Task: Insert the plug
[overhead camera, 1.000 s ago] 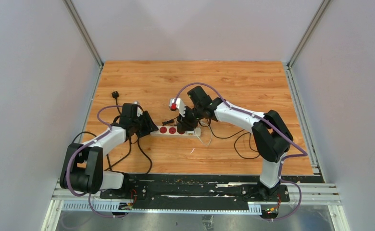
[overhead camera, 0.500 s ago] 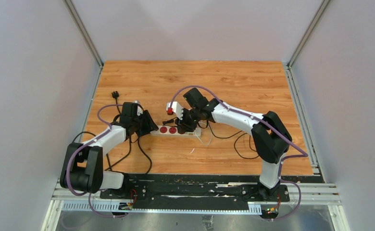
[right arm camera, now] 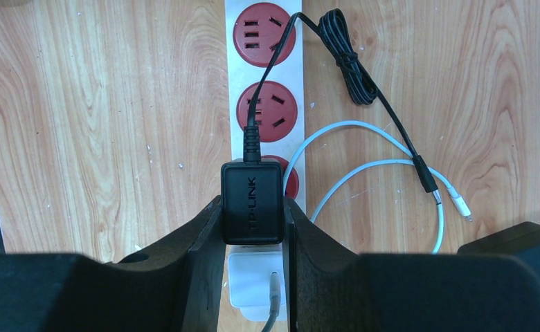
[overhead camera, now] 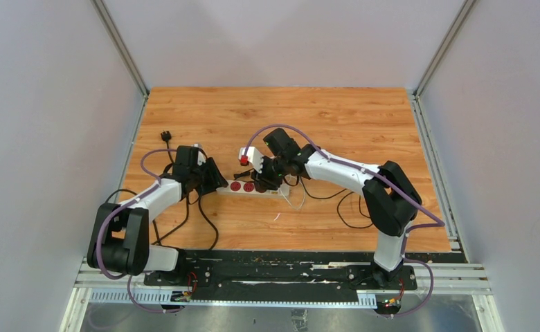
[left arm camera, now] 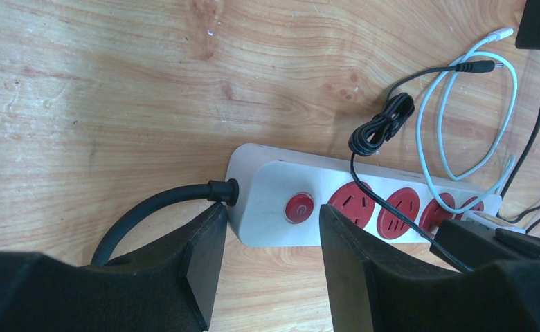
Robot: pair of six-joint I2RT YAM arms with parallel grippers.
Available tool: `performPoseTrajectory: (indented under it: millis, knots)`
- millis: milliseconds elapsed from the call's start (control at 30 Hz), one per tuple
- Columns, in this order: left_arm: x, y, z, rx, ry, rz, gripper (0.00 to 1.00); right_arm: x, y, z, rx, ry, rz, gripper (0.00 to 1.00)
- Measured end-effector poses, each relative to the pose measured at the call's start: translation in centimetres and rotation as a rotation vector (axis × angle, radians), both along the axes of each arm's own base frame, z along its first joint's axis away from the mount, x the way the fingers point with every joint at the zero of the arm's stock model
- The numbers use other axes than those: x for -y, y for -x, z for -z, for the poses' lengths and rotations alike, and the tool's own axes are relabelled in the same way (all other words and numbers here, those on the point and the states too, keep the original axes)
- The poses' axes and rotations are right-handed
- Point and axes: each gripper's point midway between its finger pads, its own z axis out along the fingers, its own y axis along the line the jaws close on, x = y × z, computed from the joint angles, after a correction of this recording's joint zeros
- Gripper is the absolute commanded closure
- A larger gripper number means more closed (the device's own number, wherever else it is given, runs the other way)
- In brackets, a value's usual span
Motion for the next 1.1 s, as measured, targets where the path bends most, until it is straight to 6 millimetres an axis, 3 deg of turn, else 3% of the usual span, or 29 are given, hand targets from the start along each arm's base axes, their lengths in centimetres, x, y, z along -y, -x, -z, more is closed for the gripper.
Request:
performPoseTrajectory:
  millis: [400,1100]
  knots:
    - [0.0,-0.7,-0.3,0.001,-0.007,0.007,0.47,1.0,0.0,1.1,0.056,0.019,0.006,1.0]
    - [-0.1,-1.6,-0.3,-0.01,-0.016,0.024,0.55,0.5,-0.3,1.4,0.043,0.018,-0.026,1.0]
